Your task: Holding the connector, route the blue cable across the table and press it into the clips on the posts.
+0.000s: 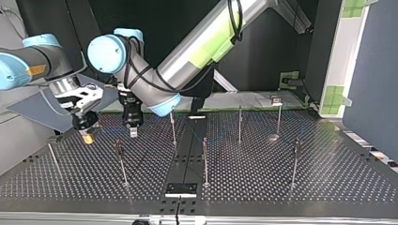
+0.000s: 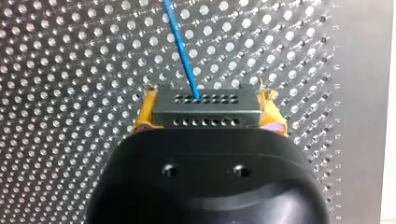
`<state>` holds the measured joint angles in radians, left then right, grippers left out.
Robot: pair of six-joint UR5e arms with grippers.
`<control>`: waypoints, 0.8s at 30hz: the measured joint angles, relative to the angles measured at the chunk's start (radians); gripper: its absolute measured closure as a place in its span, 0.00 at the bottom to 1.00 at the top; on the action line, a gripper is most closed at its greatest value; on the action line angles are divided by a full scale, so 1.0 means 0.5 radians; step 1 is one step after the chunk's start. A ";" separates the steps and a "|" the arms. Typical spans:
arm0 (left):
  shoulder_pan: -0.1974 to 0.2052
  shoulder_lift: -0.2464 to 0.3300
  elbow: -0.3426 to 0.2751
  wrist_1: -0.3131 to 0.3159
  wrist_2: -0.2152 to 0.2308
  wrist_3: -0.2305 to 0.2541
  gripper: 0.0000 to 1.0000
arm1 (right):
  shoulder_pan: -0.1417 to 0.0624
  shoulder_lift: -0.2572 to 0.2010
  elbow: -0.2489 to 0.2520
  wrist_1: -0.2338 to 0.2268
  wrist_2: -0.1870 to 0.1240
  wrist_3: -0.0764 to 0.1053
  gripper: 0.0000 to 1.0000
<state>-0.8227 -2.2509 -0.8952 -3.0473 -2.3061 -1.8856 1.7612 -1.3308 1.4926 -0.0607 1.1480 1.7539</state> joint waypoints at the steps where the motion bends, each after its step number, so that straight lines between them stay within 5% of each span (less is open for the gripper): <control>1: 0.005 0.014 0.000 0.004 0.008 0.000 0.98 | -0.003 0.000 -0.001 0.000 0.000 0.003 1.00; 14: 0.060 -0.006 0.000 -0.013 0.193 -0.002 0.98 | -0.076 0.022 -0.087 -0.007 -0.075 0.064 1.00; 24: 0.121 -0.076 0.000 0.071 0.299 -0.008 0.98 | -0.115 0.093 -0.131 -0.010 -0.121 0.058 1.00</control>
<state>-0.7621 -2.2887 -0.8955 -3.0118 -2.1568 -1.8896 1.7039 -1.2845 1.4274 -0.0655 1.0877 1.7830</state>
